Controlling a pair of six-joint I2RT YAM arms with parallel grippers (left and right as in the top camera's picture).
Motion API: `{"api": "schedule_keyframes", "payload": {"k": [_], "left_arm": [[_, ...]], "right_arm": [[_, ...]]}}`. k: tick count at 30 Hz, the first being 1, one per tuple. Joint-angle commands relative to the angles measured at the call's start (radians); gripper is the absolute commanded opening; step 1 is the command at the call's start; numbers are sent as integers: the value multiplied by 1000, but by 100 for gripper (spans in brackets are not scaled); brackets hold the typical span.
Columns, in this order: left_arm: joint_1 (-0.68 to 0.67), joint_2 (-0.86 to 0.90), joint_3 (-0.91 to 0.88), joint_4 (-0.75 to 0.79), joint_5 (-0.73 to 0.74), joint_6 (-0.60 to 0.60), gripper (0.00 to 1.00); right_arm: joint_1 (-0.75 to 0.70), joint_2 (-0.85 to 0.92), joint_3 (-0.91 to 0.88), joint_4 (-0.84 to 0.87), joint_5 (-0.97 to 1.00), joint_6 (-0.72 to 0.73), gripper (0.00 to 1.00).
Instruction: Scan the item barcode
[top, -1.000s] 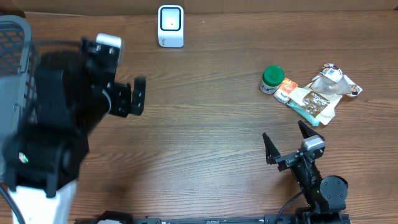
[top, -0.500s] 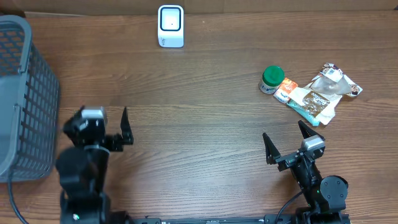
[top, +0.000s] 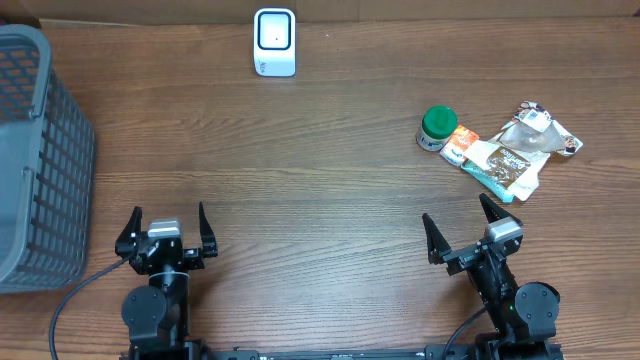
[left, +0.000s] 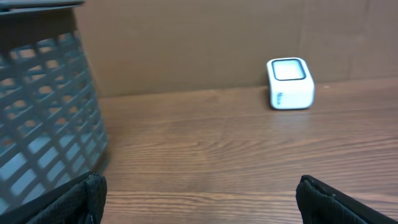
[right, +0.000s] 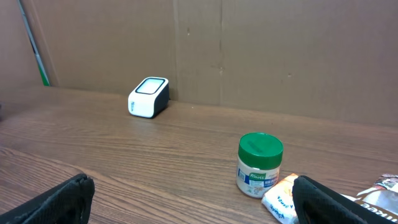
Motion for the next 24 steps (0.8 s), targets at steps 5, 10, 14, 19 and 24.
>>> {"api": "schedule_keyframes", "payload": {"k": [5,10,14,19,24], "left_arm": [[3,-95,-72,-10,-54,76,100],[3,-95,-72,-10,-51,76,100],[3,-95,-72,-10,-51,76,100],[3,-95,-72,-11,-51,76,100],[3,-95,-72,-11,-51,76,100]], "right_arm": [[-3,-11,-10,6,-5,6,100],[-3,-11,-10,6,-5,6,100],[-3,-11,-10,6,-5,6,100],[-3,-11,-10,6,-5,6,100],[-3,-11,-10,6,-5,6,100]]}}
